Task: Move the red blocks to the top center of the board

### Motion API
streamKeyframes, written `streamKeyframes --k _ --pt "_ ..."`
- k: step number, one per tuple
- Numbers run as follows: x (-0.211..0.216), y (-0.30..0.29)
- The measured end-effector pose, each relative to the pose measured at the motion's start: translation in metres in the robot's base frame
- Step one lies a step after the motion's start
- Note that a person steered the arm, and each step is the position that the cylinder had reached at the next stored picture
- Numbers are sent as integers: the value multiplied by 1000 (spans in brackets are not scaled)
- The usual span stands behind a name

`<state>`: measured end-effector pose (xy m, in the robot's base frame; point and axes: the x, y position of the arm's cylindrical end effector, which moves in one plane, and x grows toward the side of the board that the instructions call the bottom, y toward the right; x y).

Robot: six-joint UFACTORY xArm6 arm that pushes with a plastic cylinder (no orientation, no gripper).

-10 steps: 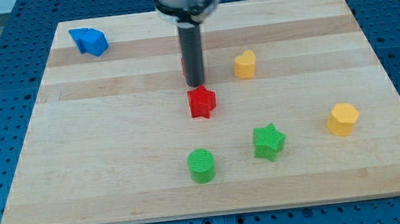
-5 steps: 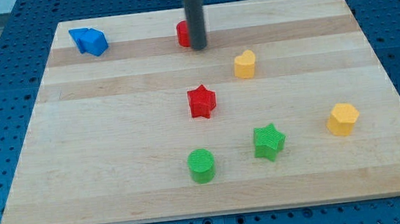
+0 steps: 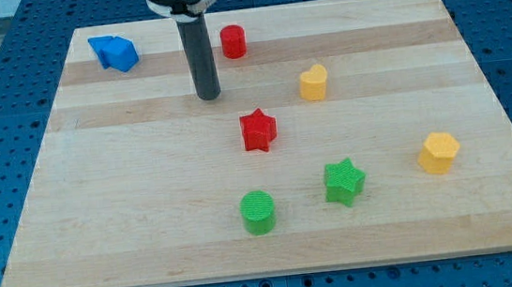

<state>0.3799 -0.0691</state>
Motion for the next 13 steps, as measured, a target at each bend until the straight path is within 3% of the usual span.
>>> streamKeyframes --k 2,4,6,8,9,10,13 --pt "37 142" --pt "83 92" --pt "91 80" --pt "62 44" --pt "87 17" --pt "61 -7" --pt "-17 -4"
